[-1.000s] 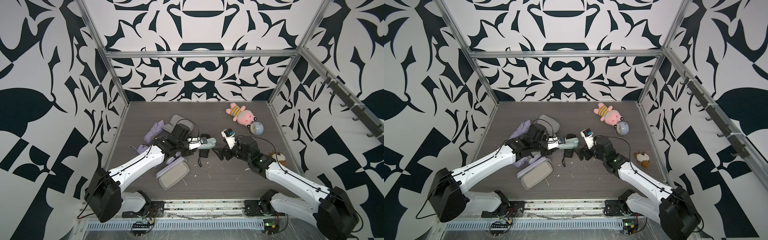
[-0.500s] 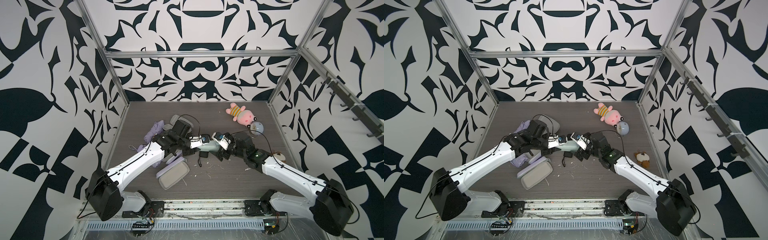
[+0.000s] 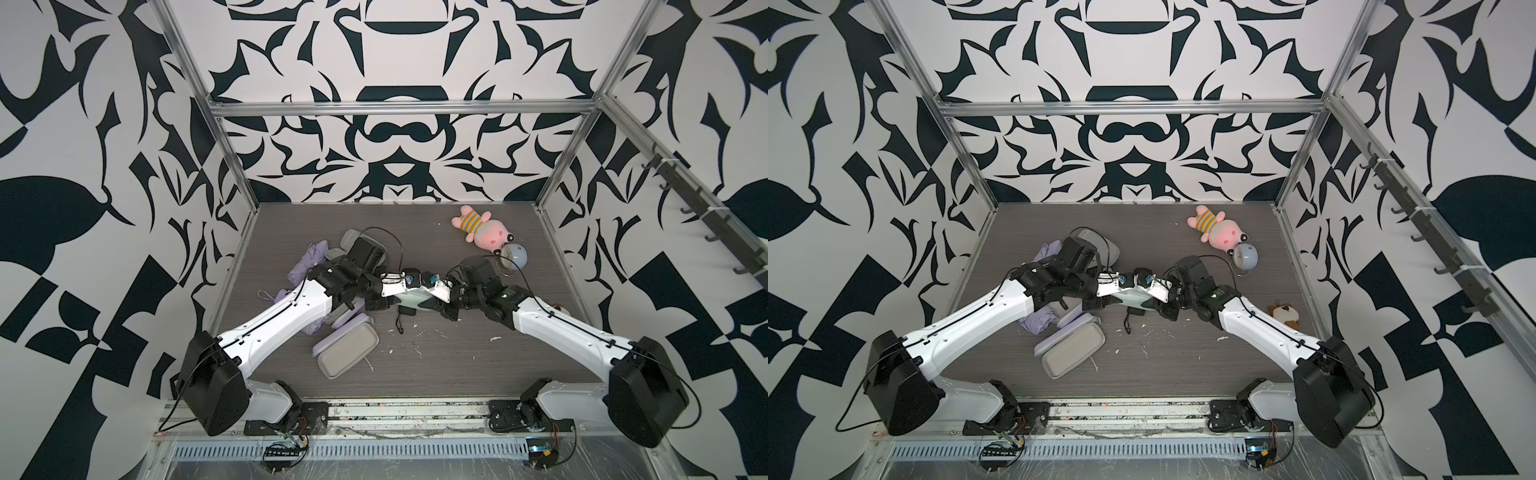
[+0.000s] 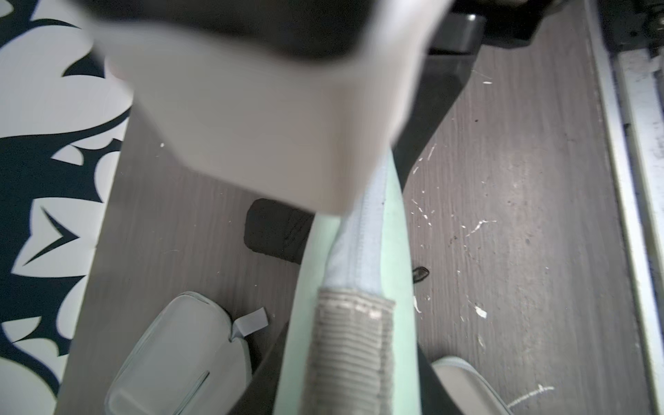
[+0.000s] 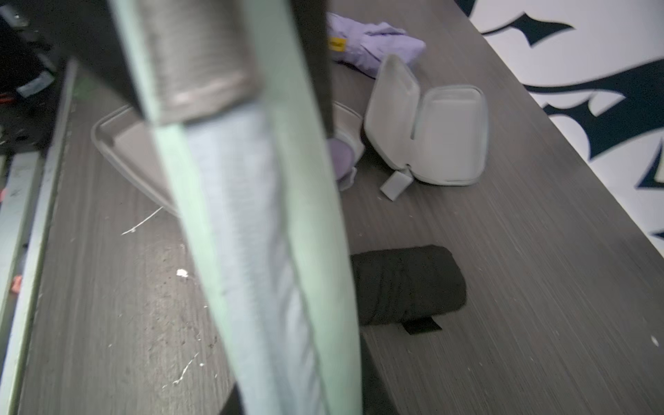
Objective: Put umbrellas into zippered umbrella sleeves
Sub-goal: Adjust the umbrella sleeve.
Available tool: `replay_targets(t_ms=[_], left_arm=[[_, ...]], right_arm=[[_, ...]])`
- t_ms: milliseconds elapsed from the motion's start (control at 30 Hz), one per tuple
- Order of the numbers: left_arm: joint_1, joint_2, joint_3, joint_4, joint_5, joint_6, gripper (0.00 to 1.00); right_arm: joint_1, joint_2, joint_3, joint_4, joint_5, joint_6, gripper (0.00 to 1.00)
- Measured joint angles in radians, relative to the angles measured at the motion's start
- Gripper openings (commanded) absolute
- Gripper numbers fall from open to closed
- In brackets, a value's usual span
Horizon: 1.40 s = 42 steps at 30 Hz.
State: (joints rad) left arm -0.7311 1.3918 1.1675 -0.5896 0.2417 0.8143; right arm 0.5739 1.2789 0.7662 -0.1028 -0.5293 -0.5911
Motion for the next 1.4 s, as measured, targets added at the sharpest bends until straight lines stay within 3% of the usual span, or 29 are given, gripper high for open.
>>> replay_targets(t_ms=[67,167,400,533,633,733,1167,1233,1400], left_arm=[[0.022,0.016,0.025,-0.034,0.024,-0.031,0.51],[0.079,0.032,0.068,-0.014,0.08,-0.177,0.66],[0.288,0.026,0.163,0.182,0.233,-0.78,0.74],[0.399,-0.034,-0.024,0.547,0.275,-1.176,0.88],[0.392,-0.031,-0.174,0.769,0.298,-1.412,0.92],[0.369,0.004,-0.267,0.916,0.317,-1.562,0.92],[0.304,0.173,-0.342,1.347,0.42,-1.838,0.89],[0.297,0.222,-0.344,1.414,0.44,-1.883,0.83],[0.29,0.294,-0.334,1.542,0.492,-1.965,0.49]], right_arm=[[-0.01,0.0,-0.014,0.014,-0.033,0.01,0.0],[-0.04,0.0,-0.029,0.084,-0.087,0.155,0.0],[-0.077,-0.01,-0.117,0.422,-0.056,0.615,0.0],[-0.066,0.0,-0.187,0.483,-0.057,0.842,0.0],[-0.061,0.027,-0.188,0.536,-0.058,0.994,0.0],[-0.061,0.038,-0.187,0.581,-0.06,1.1,0.0],[-0.059,0.182,-0.144,0.83,-0.164,1.464,0.0],[-0.053,0.197,-0.13,0.851,-0.176,1.496,0.0],[-0.039,0.237,-0.106,0.901,-0.204,1.563,0.03]])
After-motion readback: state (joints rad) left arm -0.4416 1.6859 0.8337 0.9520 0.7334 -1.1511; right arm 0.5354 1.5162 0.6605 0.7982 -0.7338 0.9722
